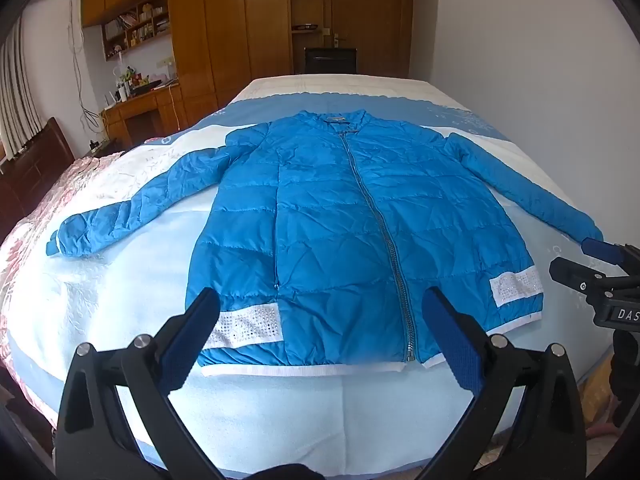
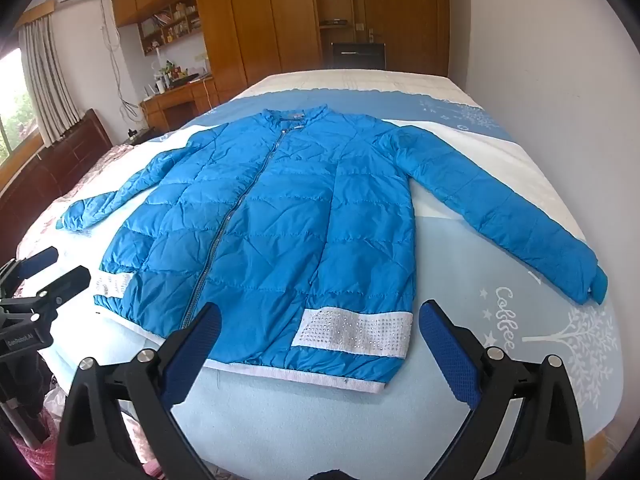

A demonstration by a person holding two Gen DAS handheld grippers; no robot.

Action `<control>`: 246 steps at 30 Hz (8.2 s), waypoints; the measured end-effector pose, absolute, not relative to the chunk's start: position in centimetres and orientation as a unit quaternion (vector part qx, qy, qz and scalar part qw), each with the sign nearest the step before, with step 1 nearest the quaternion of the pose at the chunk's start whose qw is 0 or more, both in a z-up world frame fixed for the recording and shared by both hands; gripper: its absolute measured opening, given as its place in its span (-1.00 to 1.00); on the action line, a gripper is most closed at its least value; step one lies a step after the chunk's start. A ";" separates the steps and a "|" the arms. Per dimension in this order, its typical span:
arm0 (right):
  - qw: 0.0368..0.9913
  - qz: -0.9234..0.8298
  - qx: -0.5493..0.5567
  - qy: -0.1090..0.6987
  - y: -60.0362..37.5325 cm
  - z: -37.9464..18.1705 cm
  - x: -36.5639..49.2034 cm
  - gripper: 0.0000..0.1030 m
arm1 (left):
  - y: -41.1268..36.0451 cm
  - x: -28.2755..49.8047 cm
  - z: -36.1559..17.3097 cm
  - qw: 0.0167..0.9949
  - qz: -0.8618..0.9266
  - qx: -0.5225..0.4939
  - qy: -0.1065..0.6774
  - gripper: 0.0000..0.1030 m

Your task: Fold large clothes

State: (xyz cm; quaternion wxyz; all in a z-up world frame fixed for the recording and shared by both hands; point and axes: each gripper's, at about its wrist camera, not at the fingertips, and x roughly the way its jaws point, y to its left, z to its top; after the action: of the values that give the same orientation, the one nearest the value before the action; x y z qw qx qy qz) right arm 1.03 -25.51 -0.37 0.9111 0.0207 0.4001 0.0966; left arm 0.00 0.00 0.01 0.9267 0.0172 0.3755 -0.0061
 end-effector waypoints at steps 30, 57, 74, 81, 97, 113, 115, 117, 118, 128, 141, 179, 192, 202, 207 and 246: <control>0.912 0.097 0.021 0.398 -25.8 -0.4 0.9 0.92 | 0.1 0.0 0.0 0.927 -0.008 0.018 0.375 0.94; 0.912 0.096 0.022 0.397 -25.8 -0.4 1.0 0.92 | 0.2 -0.3 -0.1 0.927 -0.007 0.019 0.375 0.94; 0.912 0.096 0.022 0.397 -25.9 -0.4 1.0 0.92 | 0.1 -0.2 0.1 0.927 -0.006 0.020 0.376 0.94; 0.912 0.097 0.021 0.397 -25.5 -0.3 1.0 0.92 | 0.0 -0.2 0.0 0.927 -0.005 0.021 0.375 0.94; 0.913 0.096 0.020 0.395 -26.0 -0.4 1.1 0.92 | -0.1 -0.1 0.0 0.927 -0.002 0.022 0.375 0.94; 0.918 0.034 0.052 0.392 -32.2 -2.2 6.3 0.92 | -3.4 7.7 -1.0 0.916 -0.073 0.030 0.393 0.94; 0.912 0.027 0.079 0.401 -34.7 -2.8 7.4 0.91 | -4.6 9.8 -1.2 0.914 -0.081 0.039 0.395 0.94; 0.906 0.004 0.117 0.407 -38.3 -3.4 8.5 0.91 | -5.8 12.3 -1.4 0.914 -0.090 0.043 0.393 0.94; 0.904 -0.005 0.131 0.407 -39.7 -3.6 8.8 0.91 | -6.3 13.7 -1.6 0.912 -0.097 0.039 0.397 0.94; 0.834 -0.157 0.278 0.450 -59.1 -8.0 9.8 0.91 | -8.9 24.9 -4.2 0.880 -0.109 -0.005 0.462 0.92; 0.790 -0.123 0.388 0.458 -65.3 -12.3 12.8 0.28 | -7.2 32.0 -9.6 0.841 -0.113 -0.079 0.523 0.42; 0.806 0.316 0.179 0.467 -27.1 -3.1 38.0 -0.22 | 0.5 32.3 -6.2 0.867 -0.100 -0.135 0.469 0.02; 0.860 0.167 0.201 0.438 -40.0 -1.7 34.9 -0.08 | -0.7 36.1 -8.6 0.831 -0.107 -0.169 0.519 0.39; 0.852 0.064 0.256 0.451 -47.3 -5.0 36.5 -0.08 | -3.7 40.3 -9.3 0.836 -0.108 -0.172 0.510 -0.69; 0.845 0.069 0.274 0.455 -48.2 -5.8 36.8 -0.08 | -0.3 37.8 -6.3 0.878 -0.060 -0.168 0.444 -0.74; 0.849 0.183 0.091 0.488 -28.6 -4.1 37.5 -0.12 | 5.9 35.8 -3.8 0.897 0.047 -0.101 0.428 -0.40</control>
State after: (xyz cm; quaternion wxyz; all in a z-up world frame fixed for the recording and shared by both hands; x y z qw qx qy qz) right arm 37.50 -28.61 -4.09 0.8488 0.0910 0.4878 0.1826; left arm 35.83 5.89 -3.84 0.8970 -0.1012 0.4277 0.0468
